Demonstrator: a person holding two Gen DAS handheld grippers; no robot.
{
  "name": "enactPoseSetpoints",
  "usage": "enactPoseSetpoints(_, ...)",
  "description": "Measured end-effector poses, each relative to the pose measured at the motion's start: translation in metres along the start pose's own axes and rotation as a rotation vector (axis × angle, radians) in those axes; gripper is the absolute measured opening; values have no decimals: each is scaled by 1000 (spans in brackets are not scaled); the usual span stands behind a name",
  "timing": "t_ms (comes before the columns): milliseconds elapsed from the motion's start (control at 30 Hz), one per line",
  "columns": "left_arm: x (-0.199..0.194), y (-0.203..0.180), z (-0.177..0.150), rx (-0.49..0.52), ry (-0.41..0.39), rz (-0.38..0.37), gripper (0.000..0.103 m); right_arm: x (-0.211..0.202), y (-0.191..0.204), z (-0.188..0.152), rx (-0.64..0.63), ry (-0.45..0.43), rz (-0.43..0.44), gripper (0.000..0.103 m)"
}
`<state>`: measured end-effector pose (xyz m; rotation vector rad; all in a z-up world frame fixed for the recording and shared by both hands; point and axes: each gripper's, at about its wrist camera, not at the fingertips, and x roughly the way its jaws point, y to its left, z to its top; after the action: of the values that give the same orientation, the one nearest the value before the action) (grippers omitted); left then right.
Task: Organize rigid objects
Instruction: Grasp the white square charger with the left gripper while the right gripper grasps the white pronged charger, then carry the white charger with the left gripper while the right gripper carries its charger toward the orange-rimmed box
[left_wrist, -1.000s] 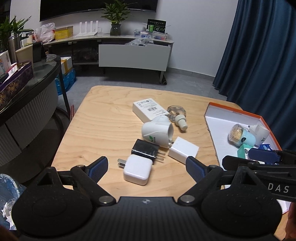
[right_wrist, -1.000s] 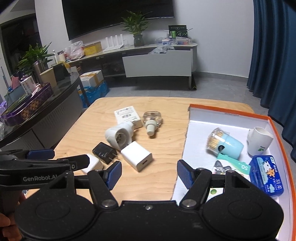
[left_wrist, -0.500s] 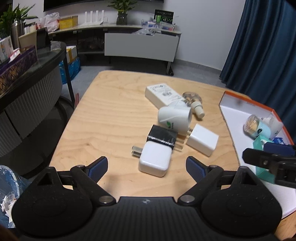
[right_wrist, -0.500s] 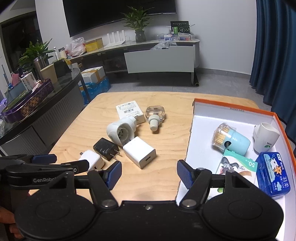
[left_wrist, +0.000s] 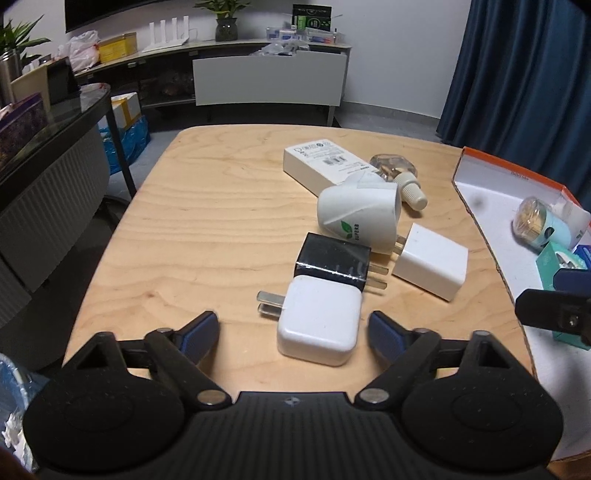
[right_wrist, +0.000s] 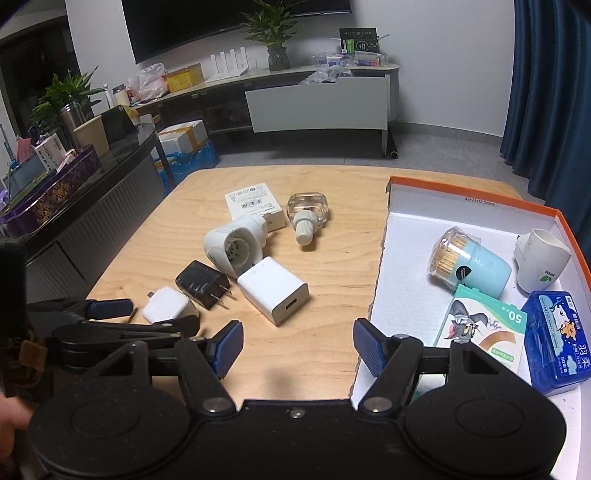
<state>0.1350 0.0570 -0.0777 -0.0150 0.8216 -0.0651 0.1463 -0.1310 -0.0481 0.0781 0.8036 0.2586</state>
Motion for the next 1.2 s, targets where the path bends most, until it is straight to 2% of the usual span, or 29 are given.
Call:
enactPoseSetpoints(67, 0, 0, 1, 12, -19, -13, 71, 4, 1, 1, -6, 7, 1, 80)
enactPoseSetpoints(100, 0, 0, 2, 21, -27, -19, 67, 6, 1, 2, -11, 11, 4, 80)
enactPoseSetpoints(133, -1, -1, 3, 29, -32, -26, 59, 9, 2, 2, -17, 15, 4, 80)
enactPoseSetpoints(467, -10, 14, 6, -18, -45, -42, 58, 49, 14, 25, -166, 60, 80, 80)
enactPoseSetpoints(733, -13, 24, 12, -69, -62, -48, 58, 94, 21, 40, -291, 132, 100, 79)
enactPoseSetpoints(800, -11, 24, 13, -70, -59, -46, 58, 101, 23, 41, -301, 145, 119, 73)
enactPoseSetpoints(833, -10, 25, 13, -73, -56, -46, 58, 102, 23, 40, -302, 139, 124, 74)
enactPoseSetpoints(867, -10, 25, 13, -76, -55, -46, 58, 103, 24, 40, -301, 135, 128, 71)
enactPoseSetpoints(900, -10, 25, 13, -78, -54, -46, 58, 103, 25, 41, -297, 131, 130, 63)
enactPoseSetpoints(1000, -11, 26, 13, -77, -55, -49, 58, 98, 28, 38, -287, 120, 115, 50)
enactPoseSetpoints(1200, -17, 23, 12, -80, -64, -47, 58, 81, 25, 25, -214, 112, 74, 50)
